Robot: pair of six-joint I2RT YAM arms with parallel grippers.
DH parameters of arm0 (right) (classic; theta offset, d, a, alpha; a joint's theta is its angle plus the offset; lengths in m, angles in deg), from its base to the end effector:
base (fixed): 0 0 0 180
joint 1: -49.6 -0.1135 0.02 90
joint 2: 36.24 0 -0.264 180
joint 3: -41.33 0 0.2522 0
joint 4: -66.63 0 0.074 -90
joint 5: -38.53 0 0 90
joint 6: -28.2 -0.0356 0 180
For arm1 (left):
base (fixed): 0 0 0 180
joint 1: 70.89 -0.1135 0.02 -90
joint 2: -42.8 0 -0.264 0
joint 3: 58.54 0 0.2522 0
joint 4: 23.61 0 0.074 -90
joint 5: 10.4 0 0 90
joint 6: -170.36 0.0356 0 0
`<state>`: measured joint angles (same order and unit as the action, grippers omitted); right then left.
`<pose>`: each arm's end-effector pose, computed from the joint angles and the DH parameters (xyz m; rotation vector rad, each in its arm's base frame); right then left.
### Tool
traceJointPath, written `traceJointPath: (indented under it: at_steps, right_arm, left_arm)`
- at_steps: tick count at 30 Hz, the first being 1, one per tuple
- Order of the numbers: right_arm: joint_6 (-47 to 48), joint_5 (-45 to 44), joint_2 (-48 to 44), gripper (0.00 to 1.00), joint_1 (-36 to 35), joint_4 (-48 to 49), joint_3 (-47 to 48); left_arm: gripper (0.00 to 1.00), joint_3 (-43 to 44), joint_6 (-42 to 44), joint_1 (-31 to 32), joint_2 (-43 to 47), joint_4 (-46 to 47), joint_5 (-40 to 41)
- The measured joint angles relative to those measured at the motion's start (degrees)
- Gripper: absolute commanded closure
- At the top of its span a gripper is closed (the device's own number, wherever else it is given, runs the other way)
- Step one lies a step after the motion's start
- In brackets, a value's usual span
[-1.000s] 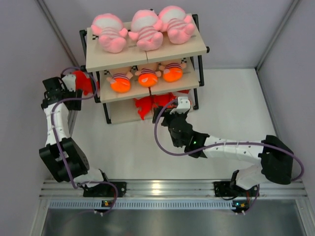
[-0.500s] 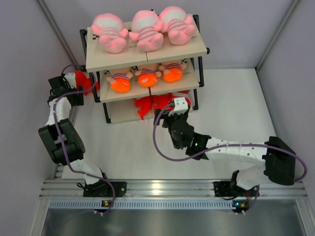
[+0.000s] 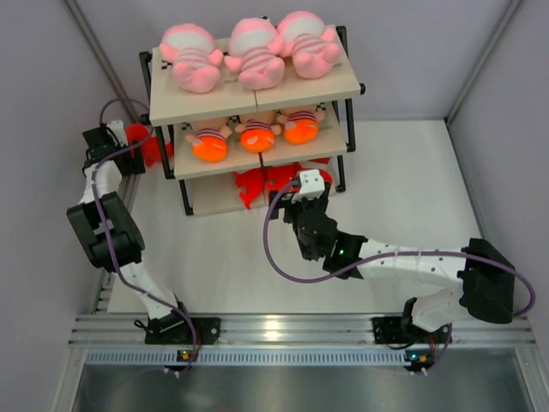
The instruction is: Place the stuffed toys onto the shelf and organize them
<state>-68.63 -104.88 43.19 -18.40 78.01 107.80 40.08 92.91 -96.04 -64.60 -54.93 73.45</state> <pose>0.1436 0.2791 0.3138 -0.1253 1.5890 0.2742 0.3925 0.1801 0.2565 -0.1931 2.2677 0.2263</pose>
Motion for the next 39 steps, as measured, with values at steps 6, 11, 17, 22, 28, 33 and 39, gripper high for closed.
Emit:
traceJointPath:
  at_steps: [6, 11, 17, 22, 28, 33, 39]
  right_arm:
    - [1.55, -0.20, 0.85, 0.10, -0.13, -1.16, 1.77]
    - [1.81, -0.68, 0.87, 0.10, -0.13, -1.11, 1.70]
    - [2.23, -0.85, 0.98, 0.10, -0.15, -1.20, 1.68]
    - [2.67, -0.92, 2.08, 0.09, -0.15, -1.38, 1.70]
    - [3.65, -0.98, 3.28, 0.08, -0.15, -2.47, 1.68]
    - [4.70, -1.01, 4.66, 0.08, -0.15, -2.54, 1.70]
    - [5.31, -1.29, 5.01, 0.08, -0.15, -2.69, 1.70]
  left_arm:
    - [0.17, 4.28, -5.22, 0.94, -3.52, 2.51, 1.55]
    - [0.15, 5.88, -9.11, 1.09, -5.68, 5.68, 2.78]
    - [0.02, 9.01, -11.98, 1.97, -9.68, 7.52, 4.13]
    - [0.02, 14.82, -14.49, 2.80, -14.88, 8.35, 4.15]
    - [0.02, 21.57, -17.05, 3.19, -21.90, 9.97, 3.41]
    - [0.14, 25.05, -17.62, 3.76, -27.02, 10.45, 3.02]
    - [1.00, 26.71, -17.31, 4.79, -28.26, 11.32, 1.49]
